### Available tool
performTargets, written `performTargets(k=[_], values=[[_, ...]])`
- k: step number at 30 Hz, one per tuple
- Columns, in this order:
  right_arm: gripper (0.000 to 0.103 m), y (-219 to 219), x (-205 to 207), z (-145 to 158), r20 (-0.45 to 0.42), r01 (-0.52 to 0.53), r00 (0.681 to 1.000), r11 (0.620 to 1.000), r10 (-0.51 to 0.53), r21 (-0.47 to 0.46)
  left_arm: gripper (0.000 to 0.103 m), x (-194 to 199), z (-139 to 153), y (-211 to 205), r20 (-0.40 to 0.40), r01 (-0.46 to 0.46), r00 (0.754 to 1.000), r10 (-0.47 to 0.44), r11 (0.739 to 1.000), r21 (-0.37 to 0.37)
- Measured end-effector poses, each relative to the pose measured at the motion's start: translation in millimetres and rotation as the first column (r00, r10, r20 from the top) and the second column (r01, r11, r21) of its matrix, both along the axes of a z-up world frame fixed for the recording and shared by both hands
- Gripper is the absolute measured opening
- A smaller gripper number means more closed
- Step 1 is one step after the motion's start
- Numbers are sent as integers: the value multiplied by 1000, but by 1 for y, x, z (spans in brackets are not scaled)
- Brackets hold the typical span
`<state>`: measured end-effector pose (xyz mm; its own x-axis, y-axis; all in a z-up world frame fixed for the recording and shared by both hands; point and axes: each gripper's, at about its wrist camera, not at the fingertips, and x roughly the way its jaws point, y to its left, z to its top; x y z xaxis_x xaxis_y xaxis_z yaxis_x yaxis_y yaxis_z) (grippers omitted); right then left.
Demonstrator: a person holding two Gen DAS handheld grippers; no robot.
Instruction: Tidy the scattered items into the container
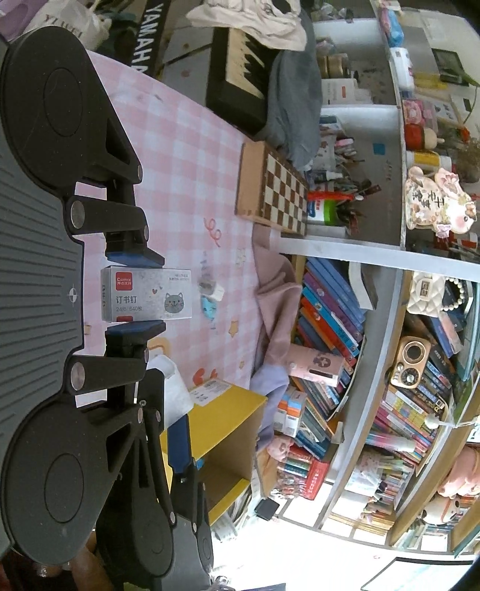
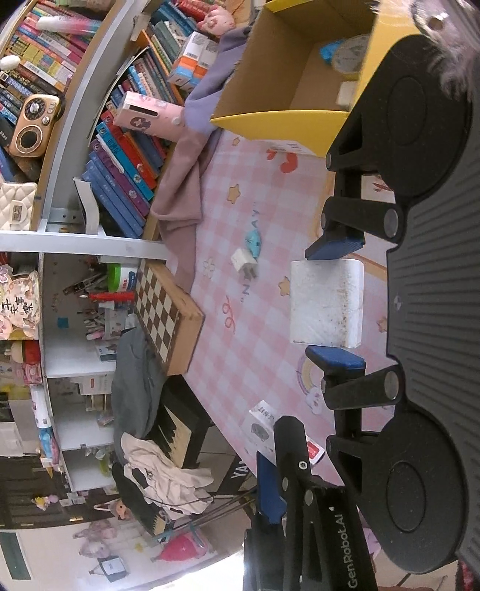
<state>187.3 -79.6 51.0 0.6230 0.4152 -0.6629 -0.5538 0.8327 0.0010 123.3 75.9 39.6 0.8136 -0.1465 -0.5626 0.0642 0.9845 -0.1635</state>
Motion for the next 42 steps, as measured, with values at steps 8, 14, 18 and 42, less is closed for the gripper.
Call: performTargets(k=[8, 14, 18, 42], values=[[47, 4, -50, -5, -9, 6, 1000, 1000, -6, -20, 28, -44, -4, 7, -22, 9, 1000, -9, 1000, -9], [47, 3, -89, -8, -4, 10, 1000, 1000, -10, -26, 28, -73, -6, 11, -27, 23, 999, -24, 1000, -14], [47, -2, -109, -11, -18, 34, 999, 999, -34, -21, 28, -89, -8, 9, -35, 45, 998, -46, 999, -16], [47, -66, -142, -19, -49, 247, 967, 969, -248, -25, 28, -87, -15, -40, -49, 237, 970, -238, 971, -18]])
